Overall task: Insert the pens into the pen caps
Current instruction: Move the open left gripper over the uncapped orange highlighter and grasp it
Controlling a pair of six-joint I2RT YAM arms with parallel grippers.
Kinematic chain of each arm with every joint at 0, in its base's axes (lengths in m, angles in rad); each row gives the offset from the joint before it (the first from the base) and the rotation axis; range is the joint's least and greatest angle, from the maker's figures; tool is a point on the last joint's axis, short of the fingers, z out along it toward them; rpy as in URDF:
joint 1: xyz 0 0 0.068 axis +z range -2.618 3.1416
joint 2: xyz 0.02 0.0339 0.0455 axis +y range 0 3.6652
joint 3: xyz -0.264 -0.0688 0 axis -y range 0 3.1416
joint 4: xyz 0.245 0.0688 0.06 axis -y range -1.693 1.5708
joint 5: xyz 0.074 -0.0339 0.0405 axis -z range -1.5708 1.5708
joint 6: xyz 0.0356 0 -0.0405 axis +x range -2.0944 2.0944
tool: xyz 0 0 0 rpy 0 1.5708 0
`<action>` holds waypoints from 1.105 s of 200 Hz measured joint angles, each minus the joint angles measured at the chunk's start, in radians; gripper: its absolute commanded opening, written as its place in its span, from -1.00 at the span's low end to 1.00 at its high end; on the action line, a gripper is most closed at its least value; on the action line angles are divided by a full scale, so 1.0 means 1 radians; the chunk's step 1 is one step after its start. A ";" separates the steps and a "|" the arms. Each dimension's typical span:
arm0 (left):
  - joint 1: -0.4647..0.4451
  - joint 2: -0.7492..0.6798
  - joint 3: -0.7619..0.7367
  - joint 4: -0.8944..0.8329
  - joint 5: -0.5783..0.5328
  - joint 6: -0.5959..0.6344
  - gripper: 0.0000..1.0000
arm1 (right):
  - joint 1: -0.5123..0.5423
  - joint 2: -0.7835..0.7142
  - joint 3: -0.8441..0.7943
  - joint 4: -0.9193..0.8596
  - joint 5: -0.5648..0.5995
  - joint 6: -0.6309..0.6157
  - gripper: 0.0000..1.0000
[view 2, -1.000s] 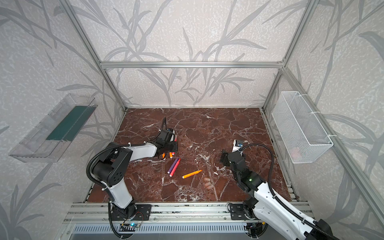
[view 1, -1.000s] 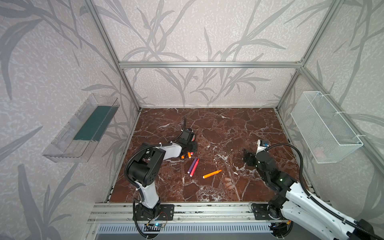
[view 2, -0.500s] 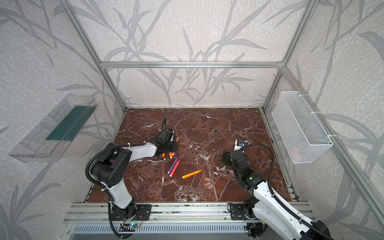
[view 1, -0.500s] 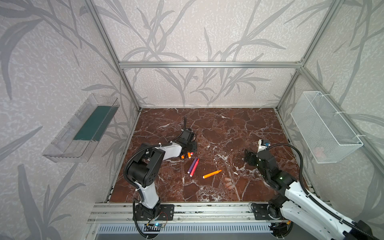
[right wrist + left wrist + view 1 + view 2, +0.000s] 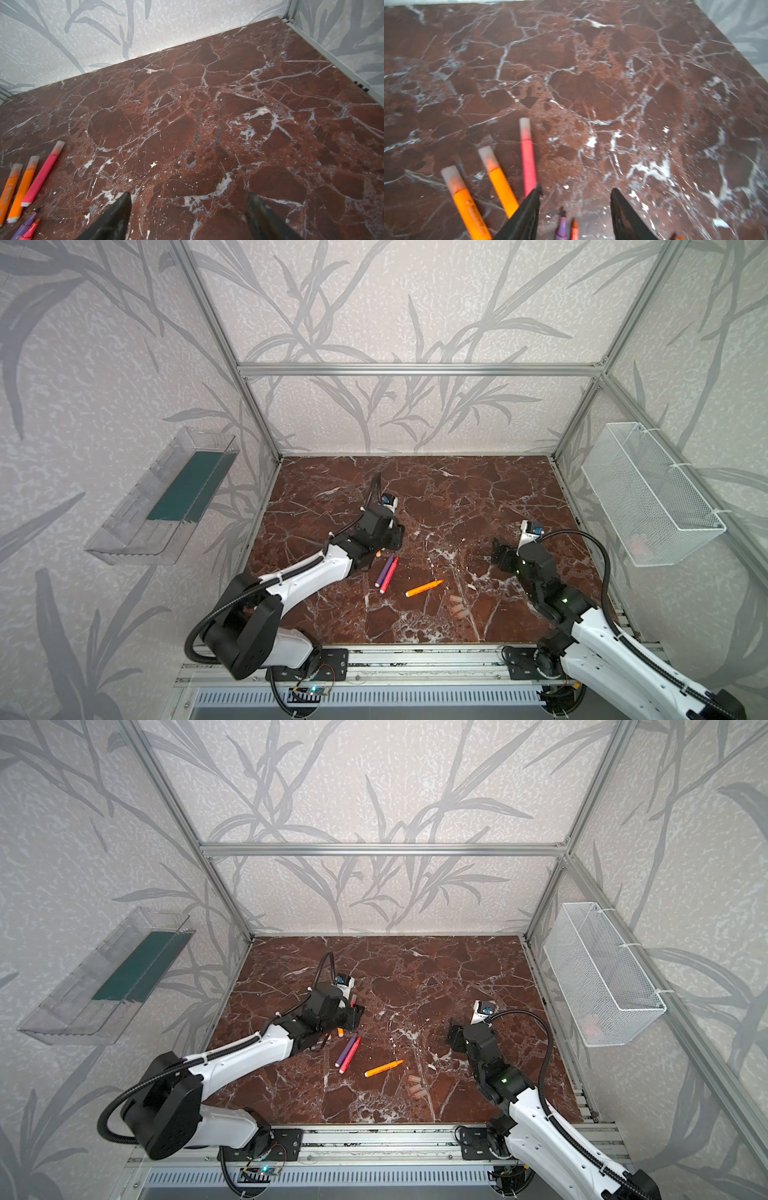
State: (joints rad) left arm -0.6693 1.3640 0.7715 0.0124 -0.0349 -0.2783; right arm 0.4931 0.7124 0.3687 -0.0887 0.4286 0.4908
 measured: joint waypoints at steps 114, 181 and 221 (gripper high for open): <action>-0.213 0.082 -0.142 0.091 0.159 0.122 0.12 | -0.076 -0.021 -0.066 0.058 0.021 -0.017 0.73; -0.309 0.125 -0.197 0.121 0.158 0.153 0.15 | -0.076 -0.057 -0.080 0.059 0.007 -0.017 0.72; -0.332 0.160 -0.198 0.140 0.130 0.174 0.04 | -0.076 -0.057 -0.080 0.058 0.000 -0.017 0.73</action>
State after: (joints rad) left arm -1.0012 1.5238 0.5732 0.1528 0.0948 -0.1043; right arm 0.4168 0.6552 0.2882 -0.0303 0.4286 0.4736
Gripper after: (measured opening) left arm 0.554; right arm 0.863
